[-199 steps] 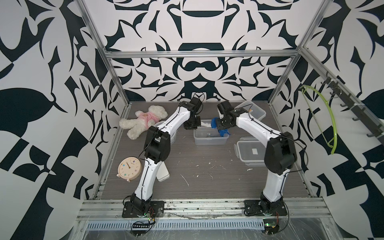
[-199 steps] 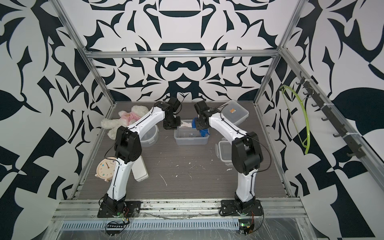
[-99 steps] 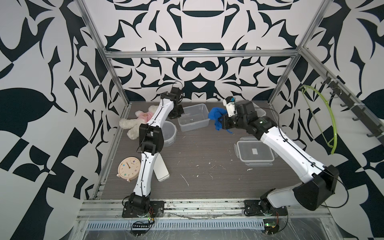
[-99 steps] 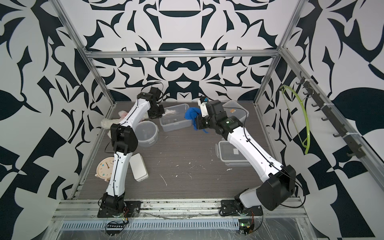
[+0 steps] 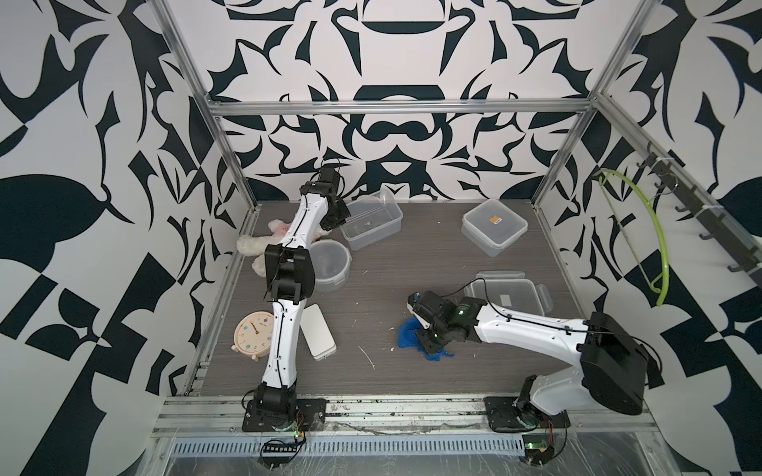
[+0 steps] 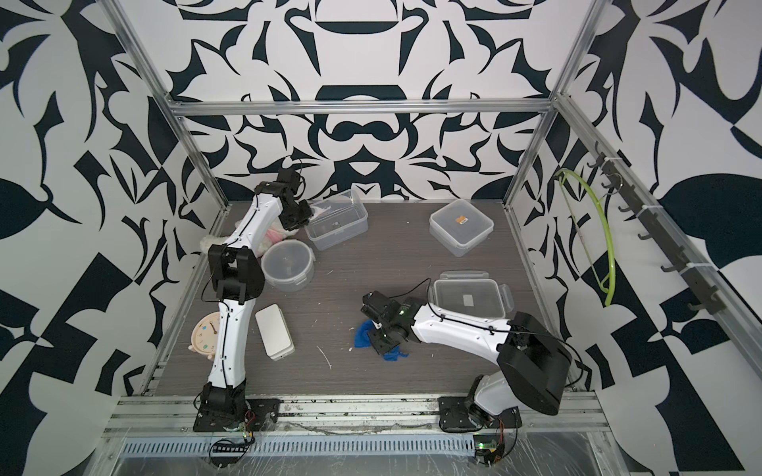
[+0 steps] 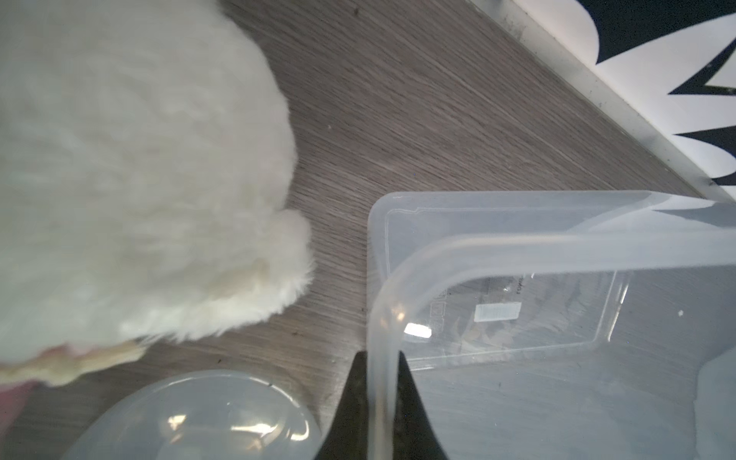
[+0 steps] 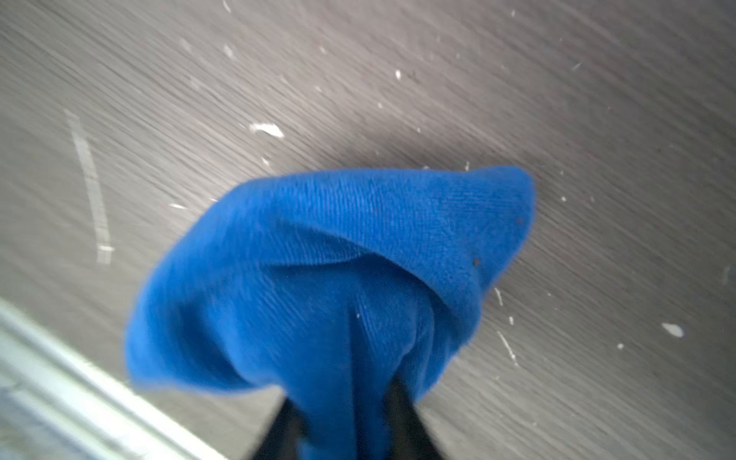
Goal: Wipe the insides of the lunch boxes
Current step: Place the cleaning item at the center of the board.
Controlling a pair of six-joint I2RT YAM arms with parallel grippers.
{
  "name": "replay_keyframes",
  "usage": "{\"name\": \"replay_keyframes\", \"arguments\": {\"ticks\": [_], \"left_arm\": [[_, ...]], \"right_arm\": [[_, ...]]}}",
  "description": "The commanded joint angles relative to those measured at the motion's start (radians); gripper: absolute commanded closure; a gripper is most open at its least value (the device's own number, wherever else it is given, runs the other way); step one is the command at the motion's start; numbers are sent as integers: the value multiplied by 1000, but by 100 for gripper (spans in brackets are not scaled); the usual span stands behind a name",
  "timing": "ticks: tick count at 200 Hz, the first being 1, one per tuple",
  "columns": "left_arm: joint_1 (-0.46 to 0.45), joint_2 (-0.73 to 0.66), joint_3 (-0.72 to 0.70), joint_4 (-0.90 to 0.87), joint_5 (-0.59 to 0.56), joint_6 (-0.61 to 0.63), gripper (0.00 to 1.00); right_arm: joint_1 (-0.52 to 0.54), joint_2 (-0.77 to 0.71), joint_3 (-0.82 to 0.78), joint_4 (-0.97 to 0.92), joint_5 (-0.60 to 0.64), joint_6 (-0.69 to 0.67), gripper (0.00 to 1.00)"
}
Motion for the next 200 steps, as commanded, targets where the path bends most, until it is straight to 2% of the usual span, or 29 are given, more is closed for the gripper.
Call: {"name": "replay_keyframes", "arguments": {"ticks": [1,12,15,20,24,28,57,93,123,143,169,200], "left_arm": [[-3,18,14,28,60,-23,84],[-6,9,4,29,62,-22,80],[-8,6,-1,28,62,-21,79],[-9,-1,-6,29,60,-19,78],[-11,-7,-11,29,60,-17,77],[-12,-14,-16,28,58,-15,76],[-20,-79,-81,37,50,-8,74],[-45,-186,-205,35,30,-5,74],[-83,-307,-352,47,-3,9,74],[-104,-379,-428,50,-11,8,74],[-138,-452,-484,50,-17,-11,73],[-234,-467,-454,51,-15,-5,72]], "right_arm": [[32,-3,-17,44,136,74,41],[46,-19,-22,60,138,81,35],[50,-25,-22,65,135,80,26],[55,-36,-25,72,130,80,18],[60,-43,-25,75,126,79,4],[66,-51,-25,80,122,78,1],[93,-98,-42,76,82,81,1],[128,-114,-37,-22,113,95,4],[129,-226,-23,-22,101,87,3],[128,-291,45,-65,151,23,1],[116,-307,144,-127,212,-49,1],[97,-289,175,-148,282,-89,1]]}}
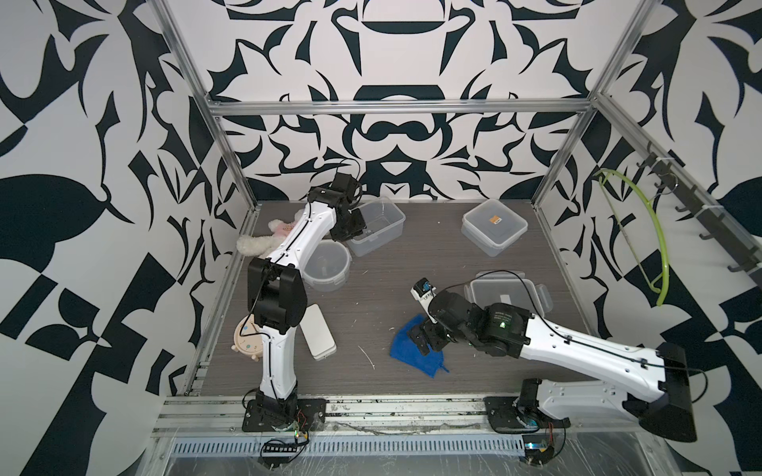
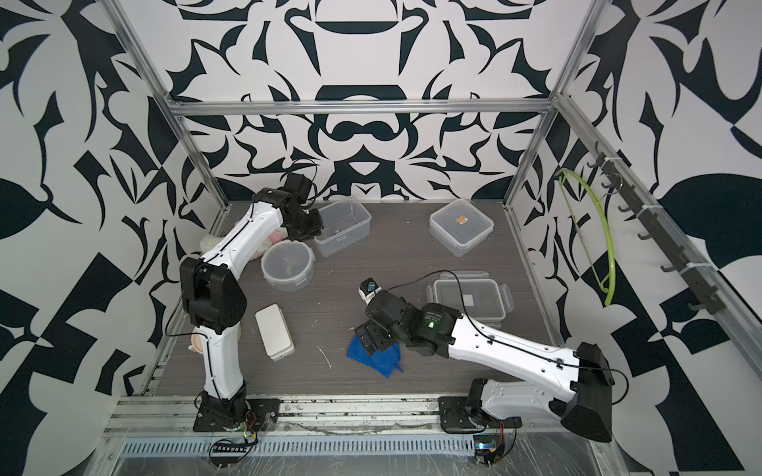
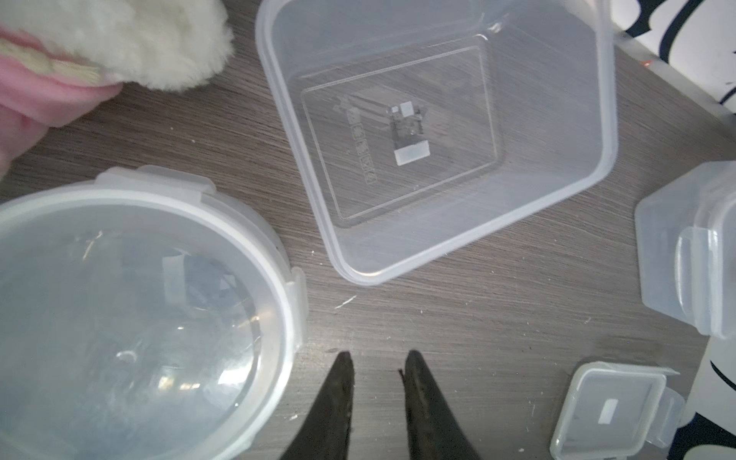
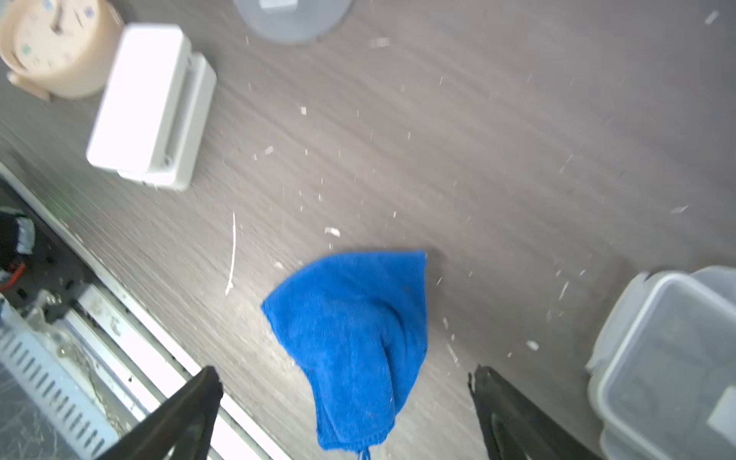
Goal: Wipe the insides of the lunch boxes
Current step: Place the cleaning item at the center of the board, then move the lunch box to the center of the board.
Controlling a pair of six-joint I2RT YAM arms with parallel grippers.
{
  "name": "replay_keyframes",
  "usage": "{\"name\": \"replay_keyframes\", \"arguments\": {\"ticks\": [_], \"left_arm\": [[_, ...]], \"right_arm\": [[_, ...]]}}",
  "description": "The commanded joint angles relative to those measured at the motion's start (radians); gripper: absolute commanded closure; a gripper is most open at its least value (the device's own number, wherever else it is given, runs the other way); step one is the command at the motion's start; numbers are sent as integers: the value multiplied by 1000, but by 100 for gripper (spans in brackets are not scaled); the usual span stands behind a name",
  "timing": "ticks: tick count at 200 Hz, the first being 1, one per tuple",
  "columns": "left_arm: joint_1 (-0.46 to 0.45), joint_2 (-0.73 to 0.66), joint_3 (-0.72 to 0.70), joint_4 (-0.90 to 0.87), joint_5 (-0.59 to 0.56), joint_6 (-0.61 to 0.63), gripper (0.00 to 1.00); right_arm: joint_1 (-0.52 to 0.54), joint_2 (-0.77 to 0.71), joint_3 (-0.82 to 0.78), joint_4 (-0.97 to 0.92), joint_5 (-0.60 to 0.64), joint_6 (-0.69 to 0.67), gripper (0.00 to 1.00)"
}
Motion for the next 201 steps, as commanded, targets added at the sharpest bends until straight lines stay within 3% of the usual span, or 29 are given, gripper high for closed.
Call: {"name": "replay_keyframes", "arguments": {"ticks": [1,19,34,40,58,73,90,137,166,201], "left_arm": [[-65,-24,16,-3,-9,2,72],[-126,30,86,7,24,-5,70],[-185,126,206,-7,79,5,70],[-211,170,263,-22,95,15,70],[-279,292,425,-81,116,48,68],[-318,349,481,-88,147,66,59],[-333,367,455,-49,177,65,51],[-333,383,393,64,273,51,46],[-333,407,403,85,301,57,46],[-333,429,393,113,317,53,46]], "right_arm": [[-20,7,33,-56,104,-59,1],[-123,17,56,-36,193,-86,9],[-348,49,93,21,147,-89,31],[-458,65,106,67,90,-83,35],[-719,152,170,160,-57,-37,35],[-833,261,267,186,-55,-41,20],[-914,397,383,190,-25,-57,8],[-1098,725,676,226,-102,-25,7],[-1133,873,852,231,5,-135,3],[-1132,889,823,407,174,-299,1]]}}
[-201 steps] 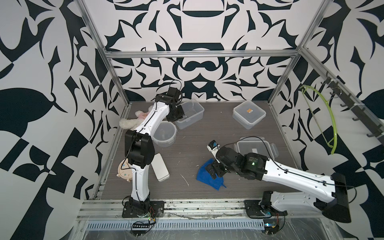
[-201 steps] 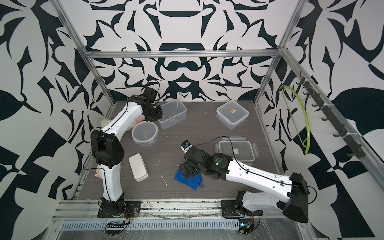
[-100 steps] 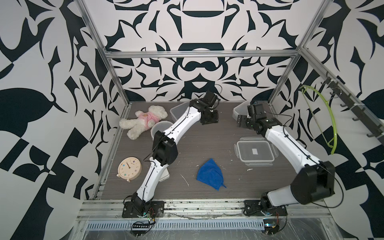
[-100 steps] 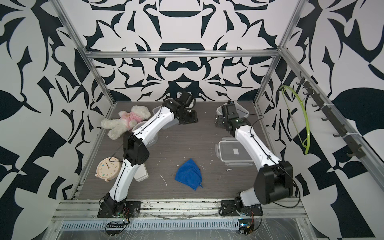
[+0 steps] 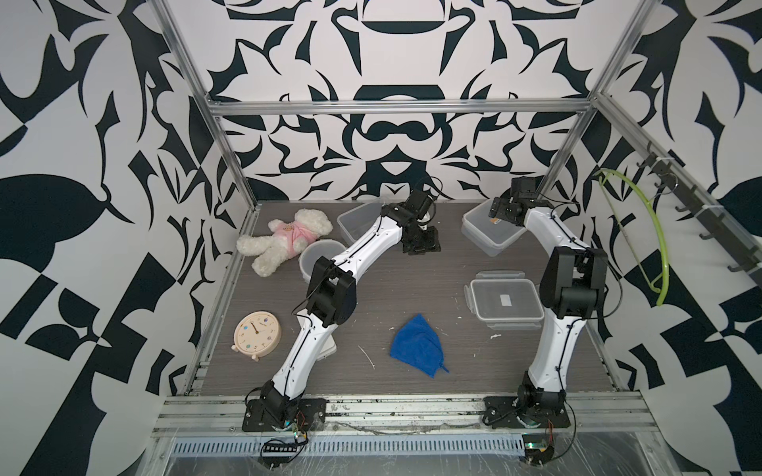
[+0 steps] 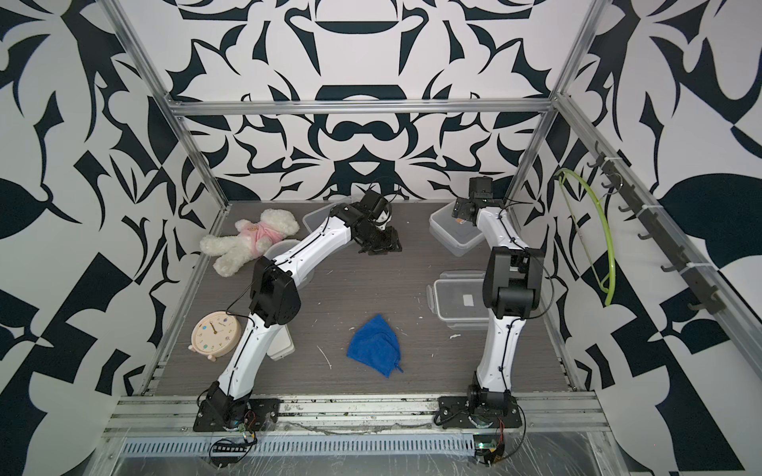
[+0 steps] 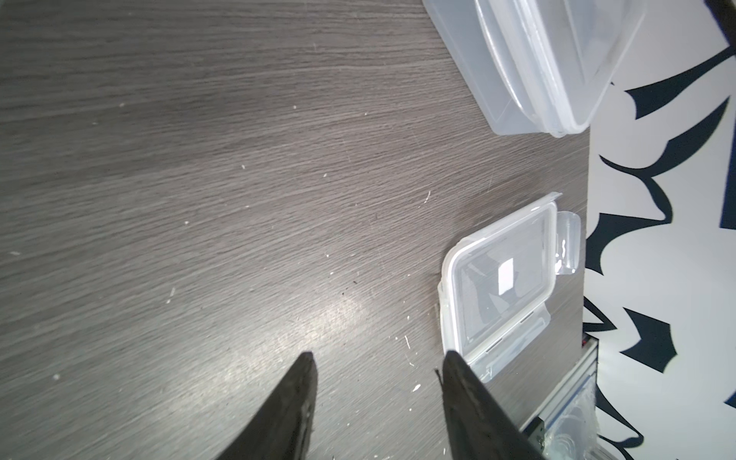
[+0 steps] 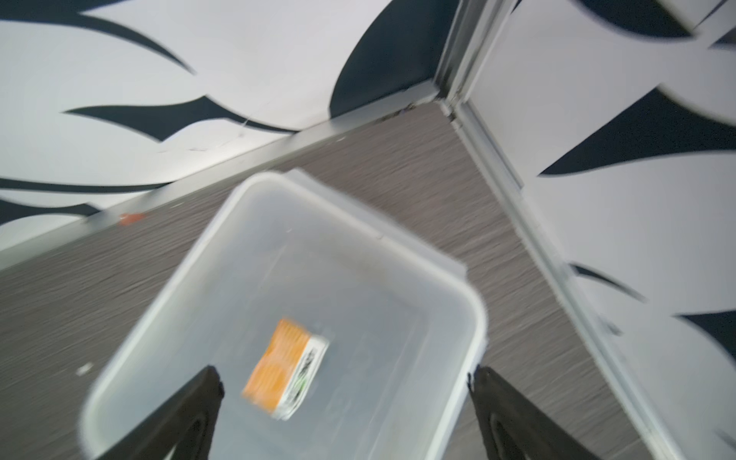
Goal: Wipe the insides of the lunch boxes
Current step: Move the lunch box to the center of the board.
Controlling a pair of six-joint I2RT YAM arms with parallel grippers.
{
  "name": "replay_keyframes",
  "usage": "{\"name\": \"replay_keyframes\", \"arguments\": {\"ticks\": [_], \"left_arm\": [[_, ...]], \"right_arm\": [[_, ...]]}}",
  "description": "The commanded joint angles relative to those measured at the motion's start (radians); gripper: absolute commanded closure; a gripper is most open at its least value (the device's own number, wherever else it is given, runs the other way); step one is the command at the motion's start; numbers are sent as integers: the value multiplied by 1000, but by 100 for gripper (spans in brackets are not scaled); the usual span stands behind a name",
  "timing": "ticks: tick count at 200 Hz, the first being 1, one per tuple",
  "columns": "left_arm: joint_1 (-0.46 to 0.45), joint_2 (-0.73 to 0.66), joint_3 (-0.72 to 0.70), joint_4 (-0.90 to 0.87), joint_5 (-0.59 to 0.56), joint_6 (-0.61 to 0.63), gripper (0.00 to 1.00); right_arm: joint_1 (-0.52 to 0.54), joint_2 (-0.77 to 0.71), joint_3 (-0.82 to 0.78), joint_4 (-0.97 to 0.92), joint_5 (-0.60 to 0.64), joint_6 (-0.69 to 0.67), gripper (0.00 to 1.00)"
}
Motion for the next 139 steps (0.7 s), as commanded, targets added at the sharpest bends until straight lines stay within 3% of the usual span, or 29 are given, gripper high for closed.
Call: {"name": "replay_keyframes", "arguments": {"ticks": [1,43,86,110,139], "left_arm": [[-4,48,3,28,39,8,46],[-4,93,8,53,53,-12,45],[-2,120,13,51,58,-20,45],[2,123,16,40,51,-16,45],[5,117,6,42,45,-18,45]], "right_arm": [[13,-42,30,144,144,-142,1],[16,-1,-22,339,216,-316,1],[14,123,8,360,213,-324,1],[2,240,182,172,198,-266,1],[-5,280,284,22,55,-177,1]]}}
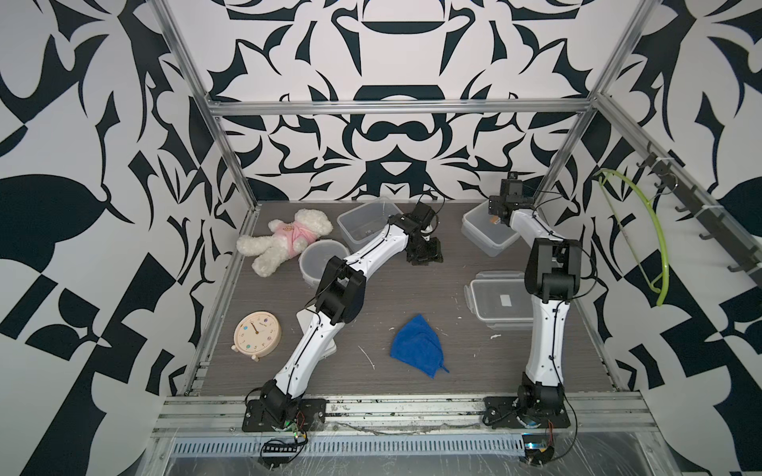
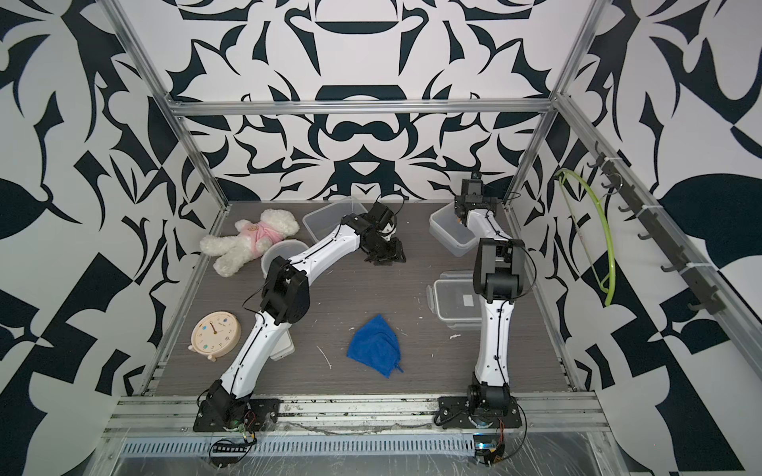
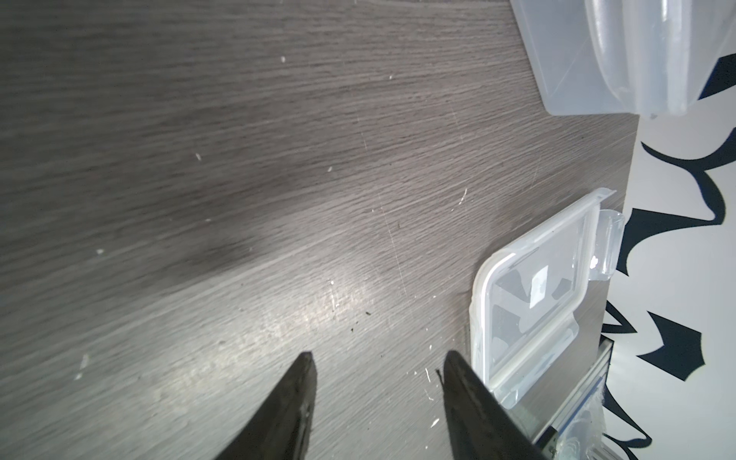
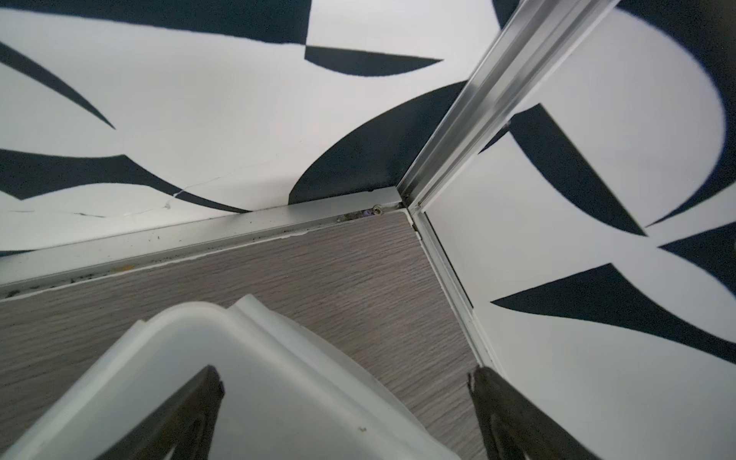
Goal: Wipe the insides of the lunch boxes
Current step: Move the lunch box to the center of the board.
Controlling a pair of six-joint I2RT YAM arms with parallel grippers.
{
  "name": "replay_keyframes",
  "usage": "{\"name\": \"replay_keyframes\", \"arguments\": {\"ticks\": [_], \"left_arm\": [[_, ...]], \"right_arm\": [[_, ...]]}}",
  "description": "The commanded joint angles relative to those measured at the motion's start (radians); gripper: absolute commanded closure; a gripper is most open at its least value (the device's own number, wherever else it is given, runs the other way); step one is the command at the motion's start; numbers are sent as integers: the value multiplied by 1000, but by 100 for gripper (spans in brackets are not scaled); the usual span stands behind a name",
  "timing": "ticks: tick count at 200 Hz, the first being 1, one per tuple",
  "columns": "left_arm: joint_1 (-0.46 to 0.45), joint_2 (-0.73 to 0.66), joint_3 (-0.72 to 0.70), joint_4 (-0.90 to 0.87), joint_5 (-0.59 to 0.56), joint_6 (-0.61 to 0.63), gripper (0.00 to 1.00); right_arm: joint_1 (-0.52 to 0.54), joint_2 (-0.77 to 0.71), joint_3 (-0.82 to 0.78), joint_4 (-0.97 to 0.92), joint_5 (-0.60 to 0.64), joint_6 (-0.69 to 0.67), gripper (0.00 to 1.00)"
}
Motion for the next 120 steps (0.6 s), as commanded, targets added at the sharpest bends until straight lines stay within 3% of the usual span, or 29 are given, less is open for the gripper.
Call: {"name": "replay_keyframes", "arguments": {"ticks": [1,21,77,95,120], "left_arm": [[6,6,7,-4,3,-1,45],[6,2,7,-5,3,-1,45],[7,-65,-53,-12,-30,11,45],[7,-98,-89,-9,-46,13,45],[6,-143,-132,-17,-68,21,45]], "right_arm": [[-11,13,85,-221,-121,75,1],[-10,23,80,-295,-242,146,2],[-8,-147,-329,-114,-608,380,7],[20,-210,-455,-29,-666,444,7],[112,-282,-546,-19,-657,450,7]]}}
